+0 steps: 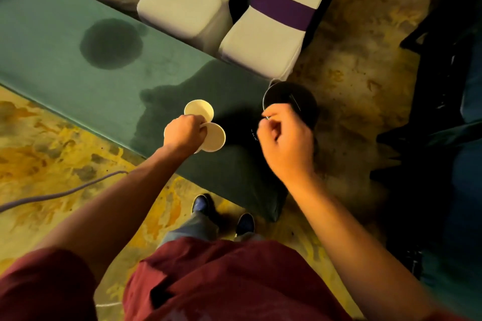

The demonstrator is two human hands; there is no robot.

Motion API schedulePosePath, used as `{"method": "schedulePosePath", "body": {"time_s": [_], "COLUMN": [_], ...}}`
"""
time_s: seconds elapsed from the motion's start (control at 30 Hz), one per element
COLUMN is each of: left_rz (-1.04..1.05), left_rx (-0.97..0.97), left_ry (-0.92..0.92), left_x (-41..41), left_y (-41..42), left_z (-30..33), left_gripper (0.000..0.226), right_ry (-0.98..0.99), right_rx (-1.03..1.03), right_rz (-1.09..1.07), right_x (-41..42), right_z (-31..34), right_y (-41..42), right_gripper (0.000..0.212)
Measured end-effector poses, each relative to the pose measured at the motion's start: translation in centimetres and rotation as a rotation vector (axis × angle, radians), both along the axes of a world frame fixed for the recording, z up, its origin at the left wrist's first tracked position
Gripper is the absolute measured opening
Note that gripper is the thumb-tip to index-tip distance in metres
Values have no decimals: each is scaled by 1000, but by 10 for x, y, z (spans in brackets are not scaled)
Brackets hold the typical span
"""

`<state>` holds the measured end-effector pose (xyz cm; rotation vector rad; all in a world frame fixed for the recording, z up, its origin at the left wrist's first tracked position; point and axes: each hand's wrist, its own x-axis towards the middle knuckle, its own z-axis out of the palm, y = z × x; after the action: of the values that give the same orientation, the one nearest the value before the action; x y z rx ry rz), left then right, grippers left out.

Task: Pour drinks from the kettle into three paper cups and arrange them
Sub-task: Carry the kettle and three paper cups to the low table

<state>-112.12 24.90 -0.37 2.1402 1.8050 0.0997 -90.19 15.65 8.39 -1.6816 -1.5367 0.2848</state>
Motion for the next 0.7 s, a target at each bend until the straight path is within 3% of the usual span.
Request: {"method": "schedulePosePath", "body": {"time_s": [0.13,0.2,0.3,0.37,0.47,0.63,0.7], "left_rz": [-5,-28,-69,-88,-171,-426,-469], "left_rx": [-14,-38,-157,-224,-198,-136,-127], "left_ry": [-30,-100,-255,-319,-276,-182,-142], "left_x": [-14,-24,-41,-49,-53,-53,-51], "left_y": [17,25,42,52,60,66,67], "left_z": [-5,-10,-16,-20,-20,-22,-22], "left_gripper": [19,17,21,27,37,29,28], "right_ry": [-146,-82,-114,-181,-302,-259,-227], "right_rx": [-757,-949,-958,-983,-1076,-1155,-1234], "right_rz": [97,105,39,-30,-129,-167,-200], "right_x": [-62,-78,-98,-106,-107,-100,-97], "right_z": [-39,-57,-74,-81,-79,-77,-75], "right_y": [36,51,60,60,53,25,21], "right_gripper": [63,62,32,23,30,36,52]}}
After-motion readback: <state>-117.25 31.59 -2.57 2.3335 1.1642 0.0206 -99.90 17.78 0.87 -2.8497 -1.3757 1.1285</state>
